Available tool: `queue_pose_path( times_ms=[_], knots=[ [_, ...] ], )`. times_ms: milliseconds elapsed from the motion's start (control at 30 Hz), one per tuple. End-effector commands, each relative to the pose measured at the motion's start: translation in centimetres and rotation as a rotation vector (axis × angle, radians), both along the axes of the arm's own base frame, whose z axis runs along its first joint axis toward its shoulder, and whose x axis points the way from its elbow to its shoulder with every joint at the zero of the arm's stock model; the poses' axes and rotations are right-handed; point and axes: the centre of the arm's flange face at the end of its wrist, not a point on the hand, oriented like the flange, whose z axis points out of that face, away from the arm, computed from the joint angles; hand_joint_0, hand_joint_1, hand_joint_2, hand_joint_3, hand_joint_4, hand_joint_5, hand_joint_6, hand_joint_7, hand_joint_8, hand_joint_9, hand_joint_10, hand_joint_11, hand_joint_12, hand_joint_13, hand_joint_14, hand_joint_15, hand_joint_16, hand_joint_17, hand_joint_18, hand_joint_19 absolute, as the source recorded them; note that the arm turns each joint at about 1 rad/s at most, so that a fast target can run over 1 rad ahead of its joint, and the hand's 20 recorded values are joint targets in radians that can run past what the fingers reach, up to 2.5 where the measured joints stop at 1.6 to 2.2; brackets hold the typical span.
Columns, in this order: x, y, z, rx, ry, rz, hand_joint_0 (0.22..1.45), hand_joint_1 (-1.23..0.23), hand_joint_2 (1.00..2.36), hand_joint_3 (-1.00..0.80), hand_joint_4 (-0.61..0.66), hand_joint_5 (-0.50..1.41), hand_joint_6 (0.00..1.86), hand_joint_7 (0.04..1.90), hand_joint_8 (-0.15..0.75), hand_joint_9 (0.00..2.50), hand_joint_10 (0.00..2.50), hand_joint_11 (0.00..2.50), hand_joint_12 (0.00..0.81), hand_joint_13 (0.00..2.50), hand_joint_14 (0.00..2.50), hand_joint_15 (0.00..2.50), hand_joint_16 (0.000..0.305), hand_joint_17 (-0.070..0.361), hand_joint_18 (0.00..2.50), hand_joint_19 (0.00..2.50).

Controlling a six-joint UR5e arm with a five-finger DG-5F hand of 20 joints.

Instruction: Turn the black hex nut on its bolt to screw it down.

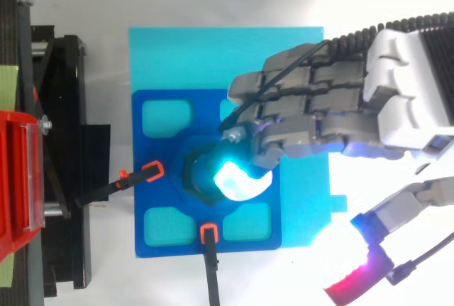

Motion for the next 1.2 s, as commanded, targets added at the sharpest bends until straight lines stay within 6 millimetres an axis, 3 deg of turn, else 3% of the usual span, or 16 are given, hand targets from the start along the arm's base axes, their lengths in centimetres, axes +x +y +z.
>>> queue_pose_path(
  times_ms=[0,267,300,600,833,1167],
  knots=[
    [0.6,0.9,0.2,-0.059,-0.033,0.010,0.52,-0.49,1.00,-0.50,0.17,-0.16,0.50,0.84,0.216,0.57,0.00,0.14,0.271,0.46,0.00,0.00,0.043,0.097,0.41,0.26],
    [1.7,2.0,0.0,-0.156,-0.075,-0.001,0.52,-0.49,1.00,-0.50,0.19,-0.15,0.50,0.87,0.217,0.57,0.01,0.16,0.273,0.46,0.00,0.00,0.043,0.097,0.41,0.27],
    [2.2,2.2,-0.9,-0.159,-0.066,0.002,0.52,-0.48,1.00,-0.50,0.19,-0.15,0.50,0.88,0.216,0.57,0.00,0.15,0.272,0.46,0.00,0.00,0.043,0.097,0.40,0.27],
    [6.6,2.7,-1.7,-0.165,-0.048,0.031,0.51,-0.46,1.00,-0.50,0.20,-0.12,0.50,0.96,0.216,0.57,0.01,0.15,0.275,0.46,0.00,0.00,0.044,0.098,0.40,0.28],
    [7.3,3.4,-1.7,-0.198,-0.052,0.050,0.51,-0.43,1.00,-0.50,0.21,-0.10,0.50,1.01,0.217,0.58,0.01,0.15,0.275,0.46,0.00,0.00,0.044,0.098,0.40,0.28],
    [8.9,4.0,-5.0,-0.209,-0.059,0.061,0.52,-0.40,1.00,-0.50,0.15,-0.08,0.50,1.05,0.215,0.60,0.00,0.14,0.273,0.45,0.00,0.00,0.044,0.098,0.40,0.28]
  ],
)
